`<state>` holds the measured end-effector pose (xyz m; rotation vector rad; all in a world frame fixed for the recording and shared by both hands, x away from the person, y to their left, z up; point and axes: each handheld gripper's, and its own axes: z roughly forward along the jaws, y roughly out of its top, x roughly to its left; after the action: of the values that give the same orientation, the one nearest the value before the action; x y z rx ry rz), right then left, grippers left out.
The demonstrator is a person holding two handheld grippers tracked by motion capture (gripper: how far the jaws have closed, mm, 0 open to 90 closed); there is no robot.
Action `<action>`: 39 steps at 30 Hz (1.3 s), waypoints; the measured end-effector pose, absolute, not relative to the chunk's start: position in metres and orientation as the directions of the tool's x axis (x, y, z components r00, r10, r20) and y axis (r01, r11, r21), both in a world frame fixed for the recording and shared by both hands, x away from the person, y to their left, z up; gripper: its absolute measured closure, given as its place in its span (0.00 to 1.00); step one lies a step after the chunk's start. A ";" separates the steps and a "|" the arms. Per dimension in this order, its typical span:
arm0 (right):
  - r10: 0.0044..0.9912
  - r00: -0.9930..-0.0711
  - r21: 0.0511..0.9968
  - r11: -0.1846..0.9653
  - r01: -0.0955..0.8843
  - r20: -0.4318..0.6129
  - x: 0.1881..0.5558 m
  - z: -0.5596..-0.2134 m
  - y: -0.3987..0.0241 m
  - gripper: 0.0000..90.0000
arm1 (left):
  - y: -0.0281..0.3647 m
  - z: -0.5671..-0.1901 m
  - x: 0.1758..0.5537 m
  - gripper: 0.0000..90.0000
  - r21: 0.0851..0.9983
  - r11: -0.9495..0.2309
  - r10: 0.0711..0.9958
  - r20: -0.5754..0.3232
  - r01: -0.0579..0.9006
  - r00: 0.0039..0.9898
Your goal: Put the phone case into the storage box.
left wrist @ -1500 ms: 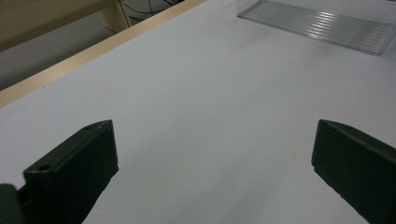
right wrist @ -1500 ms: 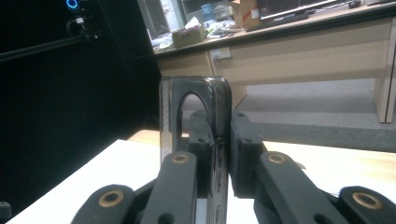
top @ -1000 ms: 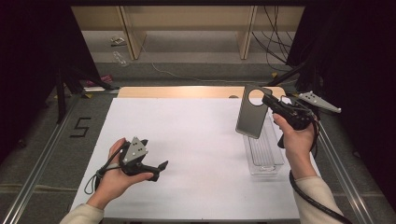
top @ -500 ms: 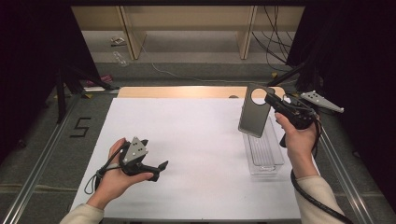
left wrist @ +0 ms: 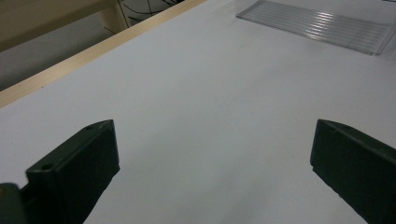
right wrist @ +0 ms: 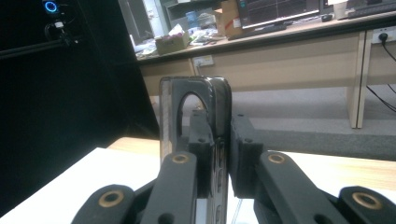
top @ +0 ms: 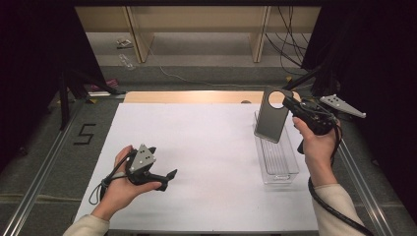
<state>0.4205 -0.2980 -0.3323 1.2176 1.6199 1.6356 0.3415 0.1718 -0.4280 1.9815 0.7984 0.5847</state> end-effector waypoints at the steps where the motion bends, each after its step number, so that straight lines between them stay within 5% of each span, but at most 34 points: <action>1: 0.863 -0.451 0.966 -0.139 0.219 0.227 0.421 -0.332 -0.298 0.91 | 0.172 -0.428 0.342 0.01 0.868 -0.392 0.727 0.090 0.305 0.680; 39: 0.896 -0.407 0.976 -0.106 0.192 0.178 0.427 -0.332 -0.304 0.91 | 0.172 -0.429 0.342 0.02 0.869 -0.388 0.729 0.086 0.307 0.679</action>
<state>0.4269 -0.3041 -0.3321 1.2077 1.5874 1.5627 0.3419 0.1719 -0.4289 1.9778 0.8015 0.5829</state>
